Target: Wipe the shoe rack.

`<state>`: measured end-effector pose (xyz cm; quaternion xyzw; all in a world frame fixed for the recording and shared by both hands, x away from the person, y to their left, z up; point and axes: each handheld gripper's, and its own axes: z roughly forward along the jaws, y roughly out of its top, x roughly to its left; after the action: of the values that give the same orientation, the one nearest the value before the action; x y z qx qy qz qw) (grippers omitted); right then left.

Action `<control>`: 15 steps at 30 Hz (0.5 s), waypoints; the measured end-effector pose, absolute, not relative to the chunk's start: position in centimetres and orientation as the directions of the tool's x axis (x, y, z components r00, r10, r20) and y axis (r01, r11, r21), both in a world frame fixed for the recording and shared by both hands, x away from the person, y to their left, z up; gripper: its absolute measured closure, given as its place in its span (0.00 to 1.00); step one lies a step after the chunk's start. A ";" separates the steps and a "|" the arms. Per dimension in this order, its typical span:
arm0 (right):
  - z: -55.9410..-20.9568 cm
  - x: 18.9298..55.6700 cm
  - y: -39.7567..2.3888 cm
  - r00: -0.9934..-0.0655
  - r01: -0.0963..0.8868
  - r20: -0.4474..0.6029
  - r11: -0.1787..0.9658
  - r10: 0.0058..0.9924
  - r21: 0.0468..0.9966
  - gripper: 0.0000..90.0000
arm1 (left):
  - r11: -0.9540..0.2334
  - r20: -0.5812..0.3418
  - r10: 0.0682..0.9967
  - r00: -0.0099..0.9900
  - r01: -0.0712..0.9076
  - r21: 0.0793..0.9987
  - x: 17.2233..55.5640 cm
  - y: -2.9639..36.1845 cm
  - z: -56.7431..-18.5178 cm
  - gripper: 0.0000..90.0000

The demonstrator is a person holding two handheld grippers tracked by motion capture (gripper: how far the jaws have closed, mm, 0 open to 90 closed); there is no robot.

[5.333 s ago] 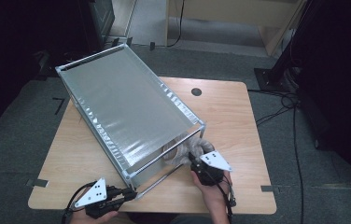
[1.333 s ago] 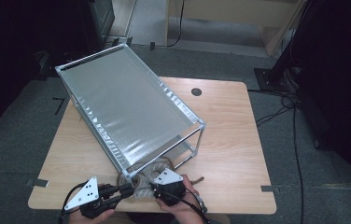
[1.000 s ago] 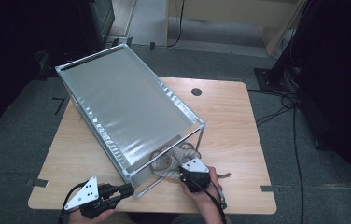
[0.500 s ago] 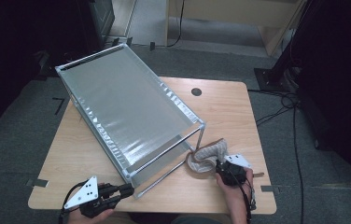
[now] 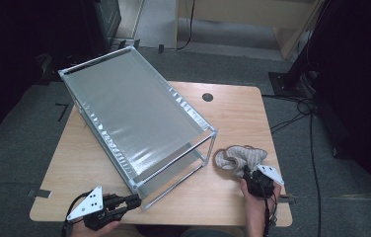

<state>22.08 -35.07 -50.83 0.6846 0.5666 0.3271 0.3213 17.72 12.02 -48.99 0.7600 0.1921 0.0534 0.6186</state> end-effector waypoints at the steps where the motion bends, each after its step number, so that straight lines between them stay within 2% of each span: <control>1: -50.8 22.1 -34.7 0.119 0.561 0.086 -0.139 0.989 0.816 0.70 | -0.160 -0.157 0.357 0.921 0.226 0.961 17.7 12.0 -49.0 0.89; 7: -50.4 22.4 -32.8 0.068 0.549 0.042 -0.073 0.997 0.833 0.70 | -0.160 -0.157 0.360 0.920 0.227 0.961 17.7 12.0 -49.0 0.89; 15: -50.4 21.5 -36.0 0.253 0.519 0.062 -0.190 0.965 0.834 0.69 | -0.159 -0.162 0.356 0.920 0.230 0.960 17.7 12.0 -49.1 0.89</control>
<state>21.54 -36.01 -50.38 0.7056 0.5258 0.3113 0.3587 17.74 12.04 -49.05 0.7595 0.1930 0.0507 0.6191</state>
